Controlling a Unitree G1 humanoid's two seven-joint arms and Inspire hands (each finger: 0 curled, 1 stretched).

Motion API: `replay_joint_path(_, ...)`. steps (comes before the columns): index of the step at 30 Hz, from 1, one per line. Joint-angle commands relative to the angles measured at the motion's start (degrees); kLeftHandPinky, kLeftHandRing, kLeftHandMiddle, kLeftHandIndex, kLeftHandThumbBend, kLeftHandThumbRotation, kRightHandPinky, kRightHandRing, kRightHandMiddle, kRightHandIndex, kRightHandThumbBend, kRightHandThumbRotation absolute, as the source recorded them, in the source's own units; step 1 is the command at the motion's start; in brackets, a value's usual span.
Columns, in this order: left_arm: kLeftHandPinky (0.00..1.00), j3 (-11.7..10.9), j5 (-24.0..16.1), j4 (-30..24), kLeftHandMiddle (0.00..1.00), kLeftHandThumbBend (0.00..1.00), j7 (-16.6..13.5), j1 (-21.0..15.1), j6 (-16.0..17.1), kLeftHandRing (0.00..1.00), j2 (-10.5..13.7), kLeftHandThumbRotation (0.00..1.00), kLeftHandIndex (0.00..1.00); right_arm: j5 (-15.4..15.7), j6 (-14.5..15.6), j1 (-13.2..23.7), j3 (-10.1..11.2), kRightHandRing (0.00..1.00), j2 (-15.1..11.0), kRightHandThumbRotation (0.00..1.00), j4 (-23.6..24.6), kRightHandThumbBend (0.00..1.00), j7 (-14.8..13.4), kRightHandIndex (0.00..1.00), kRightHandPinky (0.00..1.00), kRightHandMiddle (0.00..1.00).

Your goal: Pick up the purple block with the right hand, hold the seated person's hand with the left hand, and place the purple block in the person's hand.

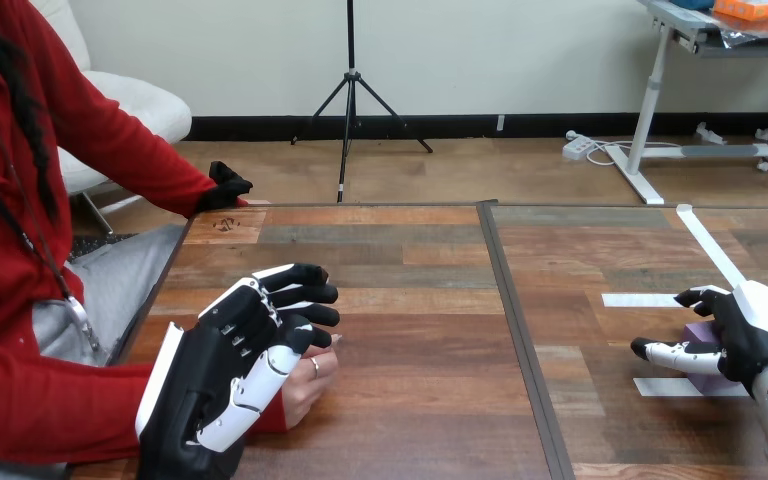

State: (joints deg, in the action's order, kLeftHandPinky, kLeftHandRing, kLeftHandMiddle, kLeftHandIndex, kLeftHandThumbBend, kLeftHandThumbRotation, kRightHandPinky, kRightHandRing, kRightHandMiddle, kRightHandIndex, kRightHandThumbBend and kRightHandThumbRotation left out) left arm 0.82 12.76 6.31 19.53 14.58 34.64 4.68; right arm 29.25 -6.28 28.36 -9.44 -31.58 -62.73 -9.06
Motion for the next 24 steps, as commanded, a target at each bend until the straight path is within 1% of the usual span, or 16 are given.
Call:
replay_joint_path(1,0.56,-0.6,-0.08,-1.67,0.67,0.62,0.19,-3.12,1.22,0.63,0.24,0.56,0.67,-0.83,0.28,3.55,-0.59,0.84,1.27,0.41,-0.28,0.77,0.29,0.84,0.69,0.85)
replay_joint_path(9,0.56,-0.62,-0.24,-1.66,0.67,0.62,0.14,-3.22,1.19,0.63,0.32,0.56,0.67,-1.35,0.35,3.45,-0.36,0.84,1.24,0.33,0.38,0.79,0.42,0.83,0.67,0.85)
replay_joint_path(16,0.56,-0.6,0.32,-1.48,0.67,0.62,0.41,-3.41,1.18,0.62,0.21,0.56,0.67,-1.53,0.92,3.43,-0.32,0.84,1.11,0.28,1.21,0.8,1.14,0.82,0.67,0.85)
replay_joint_path(24,0.56,-0.64,0.2,-1.42,0.67,0.61,0.5,-3.61,1.19,0.62,0.26,0.56,0.67,-2.04,0.28,3.37,-0.32,0.83,0.88,0.2,1.24,0.81,1.11,0.82,0.67,0.84)
